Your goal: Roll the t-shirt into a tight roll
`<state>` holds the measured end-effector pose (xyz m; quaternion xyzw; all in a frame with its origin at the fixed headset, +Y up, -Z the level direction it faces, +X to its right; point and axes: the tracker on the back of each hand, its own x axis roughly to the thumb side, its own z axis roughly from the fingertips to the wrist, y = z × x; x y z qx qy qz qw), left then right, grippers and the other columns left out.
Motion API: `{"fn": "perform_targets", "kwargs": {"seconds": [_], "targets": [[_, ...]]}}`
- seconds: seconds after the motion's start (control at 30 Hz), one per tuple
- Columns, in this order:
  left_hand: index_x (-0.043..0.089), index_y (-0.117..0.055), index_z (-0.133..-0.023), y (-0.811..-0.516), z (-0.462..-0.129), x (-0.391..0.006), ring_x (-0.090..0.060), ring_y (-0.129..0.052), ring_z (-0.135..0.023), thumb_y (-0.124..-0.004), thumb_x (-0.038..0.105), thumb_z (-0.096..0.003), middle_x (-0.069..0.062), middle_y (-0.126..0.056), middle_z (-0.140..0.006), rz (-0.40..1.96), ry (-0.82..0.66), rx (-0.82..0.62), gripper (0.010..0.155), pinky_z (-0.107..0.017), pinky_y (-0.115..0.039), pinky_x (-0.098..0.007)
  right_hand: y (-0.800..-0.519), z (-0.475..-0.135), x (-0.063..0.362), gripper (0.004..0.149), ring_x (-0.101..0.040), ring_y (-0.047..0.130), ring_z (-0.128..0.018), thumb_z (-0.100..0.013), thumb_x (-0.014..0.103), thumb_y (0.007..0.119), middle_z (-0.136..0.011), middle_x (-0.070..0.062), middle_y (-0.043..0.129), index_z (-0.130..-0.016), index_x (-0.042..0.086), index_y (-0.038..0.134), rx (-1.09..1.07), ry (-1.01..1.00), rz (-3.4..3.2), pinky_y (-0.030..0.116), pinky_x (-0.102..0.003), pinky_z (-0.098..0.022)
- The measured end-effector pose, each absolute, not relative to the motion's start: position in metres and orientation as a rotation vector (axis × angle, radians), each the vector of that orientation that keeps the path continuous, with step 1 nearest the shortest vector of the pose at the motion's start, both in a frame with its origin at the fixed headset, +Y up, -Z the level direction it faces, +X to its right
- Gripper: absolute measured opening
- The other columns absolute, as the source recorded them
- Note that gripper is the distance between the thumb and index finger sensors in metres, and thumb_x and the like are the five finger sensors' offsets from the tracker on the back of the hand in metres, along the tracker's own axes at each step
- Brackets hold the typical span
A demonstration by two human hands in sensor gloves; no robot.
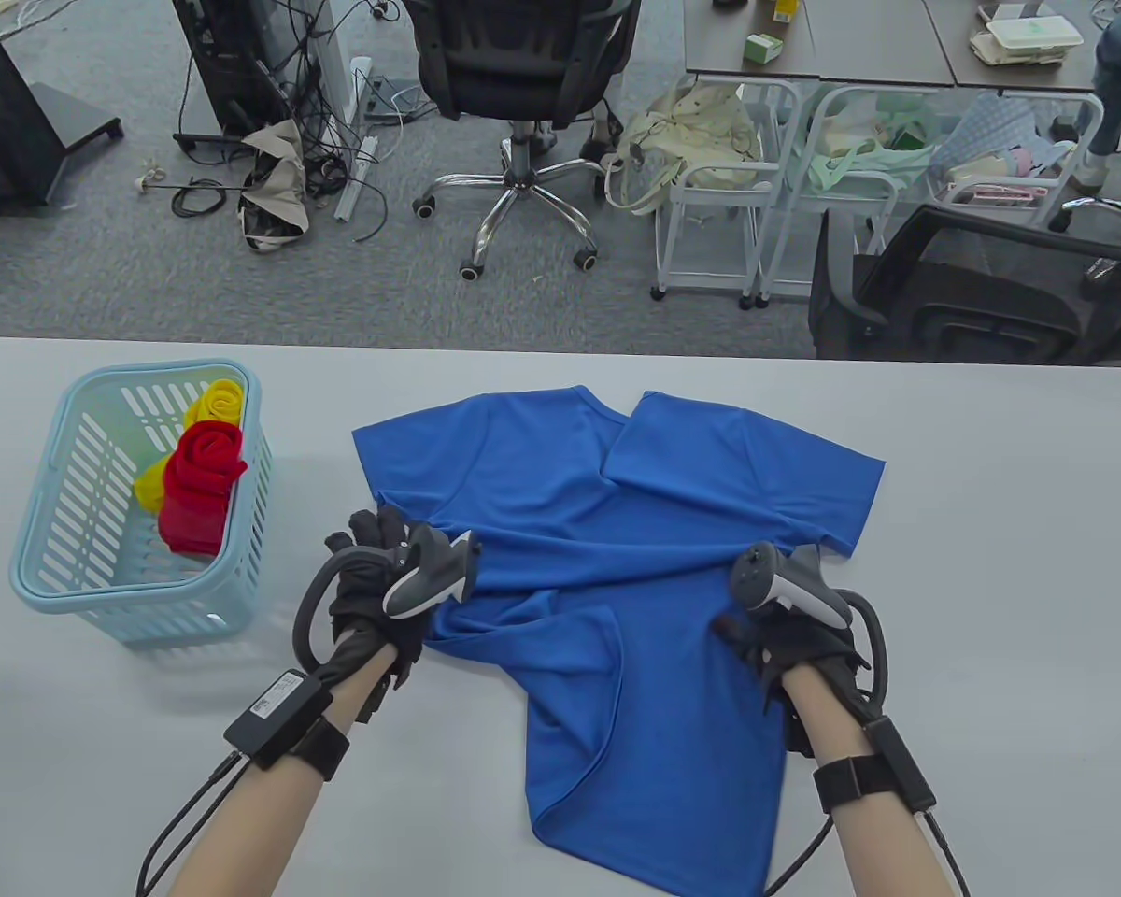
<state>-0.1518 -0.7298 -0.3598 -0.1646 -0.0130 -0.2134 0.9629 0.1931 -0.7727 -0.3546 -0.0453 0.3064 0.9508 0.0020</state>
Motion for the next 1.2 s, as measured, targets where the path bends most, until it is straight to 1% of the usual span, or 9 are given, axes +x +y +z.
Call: {"fn": "perform_targets", "kwargs": {"seconds": [0.23,0.3,0.53,0.7,0.83,0.97,1.03,1.1,1.2], "targets": [[0.032,-0.021,-0.115,-0.759,-0.344,-0.095,-0.037,-0.044,-0.115,-0.044,0.07,-0.0435,-0.009,-0.028,-0.126,-0.269,-0.214,-0.506,0.085,-0.082,-0.049,-0.058,-0.753,-0.305,0.15,0.081,-0.057,0.041,-0.107,-0.058,0.06,0.053,-0.117,-0.03,0.027,-0.118,0.013,0.025,0.136,0.876,3.042,0.045,-0.063,-0.072],[0.031,-0.008,-0.112,-0.764,-0.342,-0.107,-0.037,-0.031,-0.116,-0.036,0.07,-0.0396,-0.009,-0.014,-0.124,-0.376,-0.282,-0.535,0.087,-0.083,-0.044,-0.059,-0.773,-0.292,0.15,0.089,-0.06,0.017,-0.102,-0.056,0.063,0.055,-0.112,-0.032,0.008,-0.115,0.014,0.009,0.183,1.07,2.992,0.038,-0.065,-0.072],[0.034,-0.008,-0.11,-0.748,-0.336,-0.2,-0.042,-0.023,-0.114,-0.072,0.067,-0.0347,-0.01,-0.011,-0.123,-0.509,-0.221,-0.71,0.104,-0.083,-0.042,-0.06,-0.779,-0.319,0.181,0.087,-0.046,-0.002,-0.105,-0.055,0.061,0.057,-0.113,-0.016,-0.006,-0.112,0.024,0.002,0.087,1.008,2.9,0.021,-0.059,-0.074],[0.037,-0.026,-0.113,-0.726,-0.331,-0.196,-0.036,-0.042,-0.116,-0.066,0.045,-0.0523,-0.009,-0.026,-0.126,-0.393,-0.191,-0.559,0.073,-0.083,-0.049,-0.058,-0.778,-0.322,0.179,0.086,-0.047,-0.001,-0.106,-0.056,0.058,0.059,-0.114,-0.017,-0.004,-0.113,0.022,0.005,0.077,0.961,2.89,0.021,-0.061,-0.074],[0.034,-0.043,-0.112,-0.723,-0.34,-0.163,-0.033,-0.055,-0.112,-0.053,0.05,-0.0549,-0.01,-0.028,-0.126,-0.063,-0.184,-0.51,0.06,-0.081,-0.055,-0.055,-0.78,-0.321,0.181,0.086,-0.046,-0.003,-0.106,-0.056,0.058,0.059,-0.114,-0.016,-0.005,-0.113,0.023,0.004,0.077,0.957,2.877,0.019,-0.061,-0.074],[0.032,-0.04,-0.111,-0.756,-0.347,-0.144,-0.031,-0.059,-0.11,-0.052,0.066,-0.0473,-0.009,-0.032,-0.125,-0.232,-0.151,-0.512,0.074,-0.08,-0.056,-0.054,-0.78,-0.321,0.182,0.086,-0.046,-0.003,-0.106,-0.056,0.058,0.059,-0.114,-0.015,-0.005,-0.113,0.023,0.004,0.081,0.957,2.878,0.019,-0.06,-0.074],[0.03,-0.014,-0.11,-0.764,-0.341,-0.15,-0.029,-0.041,-0.113,-0.048,0.066,-0.0441,-0.009,-0.015,-0.123,-0.347,-0.186,-0.549,0.082,-0.082,-0.05,-0.055,-0.78,-0.321,0.184,0.086,-0.045,-0.002,-0.106,-0.056,0.058,0.06,-0.114,-0.015,-0.005,-0.113,0.024,0.005,0.082,0.956,2.878,0.019,-0.06,-0.074],[0.029,-0.008,-0.111,-0.761,-0.328,-0.169,-0.031,-0.029,-0.115,-0.059,0.066,-0.0431,-0.01,-0.008,-0.121,-0.339,-0.373,-0.721,0.093,-0.083,-0.044,-0.057,-0.78,-0.321,0.187,0.086,-0.044,-0.003,-0.106,-0.056,0.058,0.061,-0.115,-0.014,-0.005,-0.113,0.025,0.005,0.085,0.955,2.862,0.018,-0.06,-0.074],[0.033,0.005,-0.106,-0.759,-0.309,-0.198,-0.04,-0.019,-0.114,-0.074,0.069,-0.035,-0.009,0.002,-0.118,-0.495,-0.369,-0.826,0.112,-0.083,-0.04,-0.06,-0.779,-0.323,0.186,0.088,-0.044,-0.002,-0.107,-0.055,0.057,0.062,-0.115,-0.014,-0.004,-0.113,0.025,0.006,0.088,0.957,2.867,0.019,-0.06,-0.075]]}}
